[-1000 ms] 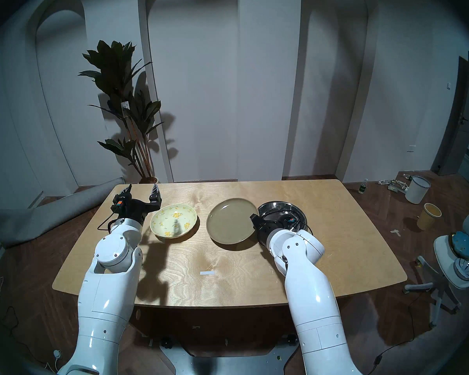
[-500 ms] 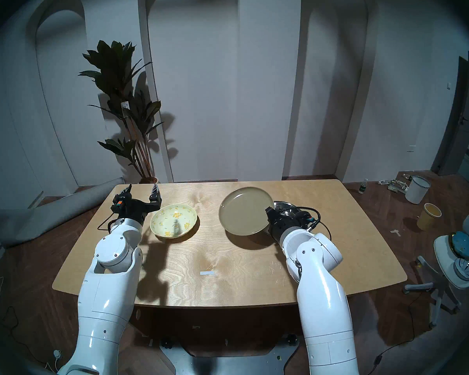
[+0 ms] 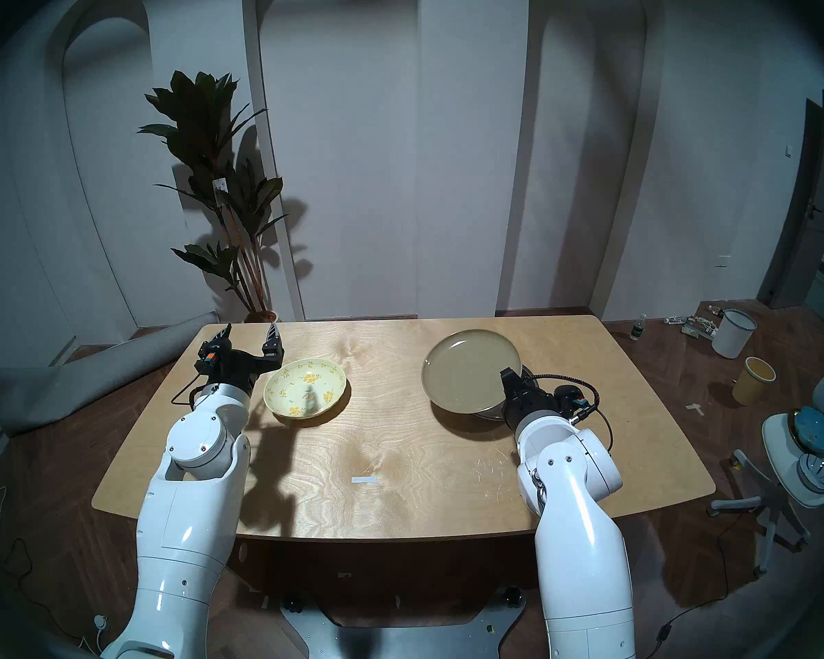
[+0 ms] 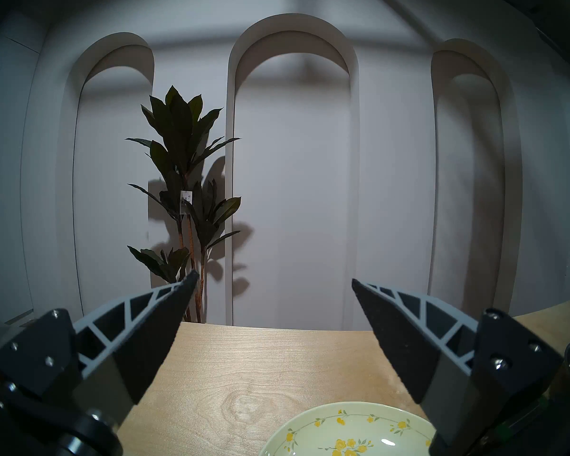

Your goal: Stack the plates into one stack

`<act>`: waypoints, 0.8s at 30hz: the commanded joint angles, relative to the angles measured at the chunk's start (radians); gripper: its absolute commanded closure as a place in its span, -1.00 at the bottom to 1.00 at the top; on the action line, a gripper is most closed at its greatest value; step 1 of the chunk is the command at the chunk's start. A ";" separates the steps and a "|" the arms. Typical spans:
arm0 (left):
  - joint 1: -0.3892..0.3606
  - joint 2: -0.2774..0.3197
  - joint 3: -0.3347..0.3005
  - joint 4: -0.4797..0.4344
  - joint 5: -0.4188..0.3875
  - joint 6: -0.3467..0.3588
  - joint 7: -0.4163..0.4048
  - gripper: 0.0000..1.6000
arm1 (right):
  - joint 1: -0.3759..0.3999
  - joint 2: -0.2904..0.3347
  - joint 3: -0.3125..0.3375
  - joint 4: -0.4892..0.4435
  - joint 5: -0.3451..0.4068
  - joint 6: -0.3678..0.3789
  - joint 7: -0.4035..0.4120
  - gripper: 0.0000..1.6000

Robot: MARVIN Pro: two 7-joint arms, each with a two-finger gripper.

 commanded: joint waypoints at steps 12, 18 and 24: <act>-0.019 -0.002 0.001 -0.018 -0.002 -0.008 0.001 -1.00 | 0.003 -0.002 0.008 -0.014 -0.049 -0.075 0.037 1.00; -0.019 -0.002 0.001 -0.018 -0.002 -0.008 0.001 -1.00 | -0.021 -0.007 0.023 -0.024 -0.059 -0.103 0.043 1.00; -0.019 -0.002 0.001 -0.018 -0.002 -0.008 0.002 -1.00 | -0.034 -0.006 0.038 -0.011 -0.060 -0.114 0.050 1.00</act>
